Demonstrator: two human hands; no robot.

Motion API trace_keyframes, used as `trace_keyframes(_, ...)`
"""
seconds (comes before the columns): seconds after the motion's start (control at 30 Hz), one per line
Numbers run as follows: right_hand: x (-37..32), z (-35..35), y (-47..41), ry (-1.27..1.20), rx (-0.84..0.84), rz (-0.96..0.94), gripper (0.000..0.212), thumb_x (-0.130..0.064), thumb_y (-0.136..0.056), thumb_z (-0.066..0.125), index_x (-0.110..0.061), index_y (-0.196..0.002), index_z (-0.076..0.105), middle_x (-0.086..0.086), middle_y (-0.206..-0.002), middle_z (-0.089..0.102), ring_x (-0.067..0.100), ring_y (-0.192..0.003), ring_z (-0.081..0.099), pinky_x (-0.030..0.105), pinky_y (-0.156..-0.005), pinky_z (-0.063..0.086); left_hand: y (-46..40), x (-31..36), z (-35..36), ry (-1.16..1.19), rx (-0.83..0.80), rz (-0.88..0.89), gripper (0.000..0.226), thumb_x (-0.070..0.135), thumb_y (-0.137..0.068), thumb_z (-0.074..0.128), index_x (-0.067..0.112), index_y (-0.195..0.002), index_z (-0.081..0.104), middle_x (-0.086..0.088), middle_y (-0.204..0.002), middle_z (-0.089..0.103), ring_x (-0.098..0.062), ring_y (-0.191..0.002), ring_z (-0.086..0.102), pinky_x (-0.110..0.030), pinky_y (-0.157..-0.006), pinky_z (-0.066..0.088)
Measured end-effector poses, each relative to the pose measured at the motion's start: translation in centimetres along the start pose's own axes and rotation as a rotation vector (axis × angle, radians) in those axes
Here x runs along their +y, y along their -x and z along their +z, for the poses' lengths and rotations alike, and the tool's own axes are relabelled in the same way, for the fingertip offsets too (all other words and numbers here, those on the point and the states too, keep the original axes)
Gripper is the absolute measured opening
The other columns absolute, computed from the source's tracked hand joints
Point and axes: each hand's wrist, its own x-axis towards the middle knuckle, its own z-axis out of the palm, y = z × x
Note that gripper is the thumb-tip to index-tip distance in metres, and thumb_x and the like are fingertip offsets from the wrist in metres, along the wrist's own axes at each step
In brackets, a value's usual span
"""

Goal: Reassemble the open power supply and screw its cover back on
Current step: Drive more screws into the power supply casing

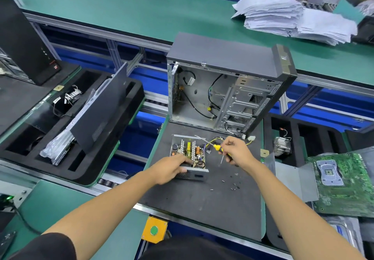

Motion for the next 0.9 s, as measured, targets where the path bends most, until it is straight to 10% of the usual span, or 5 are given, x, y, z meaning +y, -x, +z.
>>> trace_keyframes(0.4, -6.9, -2.8, -1.5, 0.126, -0.081, -0.172, 0.013, 0.008, -0.088, 0.057, -0.004, -0.085, 0.053, 0.012, -0.066, 0.068, 0.026, -0.058, 0.058, 0.02, -0.037, 0.034, -3.7, 0.7, -7.6, 0.612, -0.154, -0.092, 0.022, 0.015, -0.104, 0.058, 0.015, -0.125, 0.066, -0.01, -0.123, 0.069, -0.019, -0.107, 0.069, -0.036, -0.091, 0.058)
trace_keyframes(0.9, -8.8, -3.4, -2.5, 0.318, -0.066, -0.254, 0.022, 0.001, -0.083, 0.062, -0.012, -0.066, 0.066, 0.01, -0.063, 0.068, 0.016, -0.047, 0.048, 0.026, -0.044, 0.043, -6.2, -1.5, -8.0, 0.704, -0.122, -0.117, 0.024, 0.015, -0.104, 0.058, 0.009, -0.125, 0.068, 0.004, -0.118, 0.074, -0.007, -0.108, 0.068, -0.026, -0.096, 0.05)
